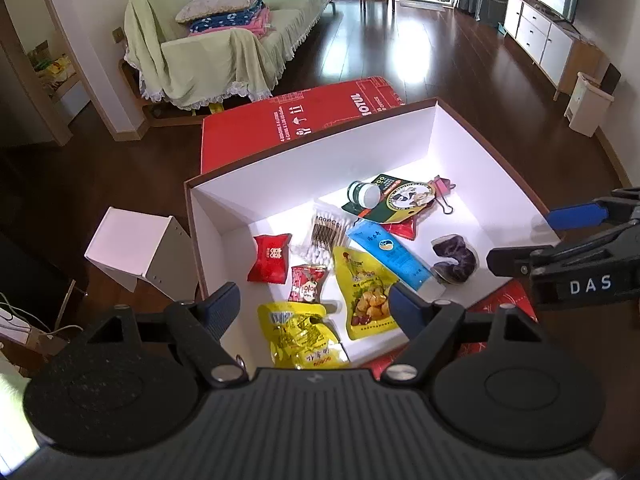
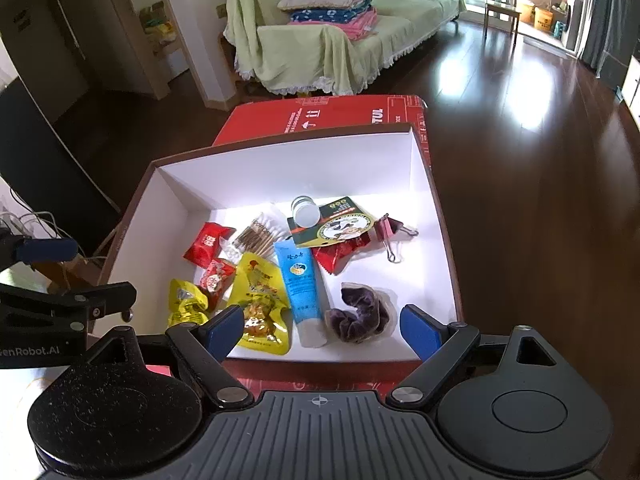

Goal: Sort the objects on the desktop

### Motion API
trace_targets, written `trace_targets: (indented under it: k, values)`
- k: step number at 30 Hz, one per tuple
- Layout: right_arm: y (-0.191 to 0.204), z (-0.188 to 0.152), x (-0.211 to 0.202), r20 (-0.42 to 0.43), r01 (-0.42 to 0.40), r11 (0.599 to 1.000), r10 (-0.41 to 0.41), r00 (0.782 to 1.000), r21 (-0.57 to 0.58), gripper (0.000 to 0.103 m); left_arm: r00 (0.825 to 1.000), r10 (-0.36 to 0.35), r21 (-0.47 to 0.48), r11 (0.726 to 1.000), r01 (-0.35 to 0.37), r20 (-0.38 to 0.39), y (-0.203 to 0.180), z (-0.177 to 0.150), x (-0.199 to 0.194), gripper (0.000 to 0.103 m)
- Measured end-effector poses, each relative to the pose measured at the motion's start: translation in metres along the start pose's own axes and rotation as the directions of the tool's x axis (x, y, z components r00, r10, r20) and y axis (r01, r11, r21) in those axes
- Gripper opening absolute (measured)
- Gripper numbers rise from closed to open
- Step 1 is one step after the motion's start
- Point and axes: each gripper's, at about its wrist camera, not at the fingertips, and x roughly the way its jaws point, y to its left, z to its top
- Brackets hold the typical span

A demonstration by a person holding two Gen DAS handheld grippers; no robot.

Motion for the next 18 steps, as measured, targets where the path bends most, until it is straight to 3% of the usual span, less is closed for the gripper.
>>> trace_targets:
  k: [18]
  values:
    - [0.016, -0.037, -0.046, 0.039, 0.025, 0.999, -0.026, 0.999, 0.023, 0.088, 1.0, 0.0, 0.044, 0.999, -0.002, 0.026, -0.013, -0.038, -0.042, 0.079]
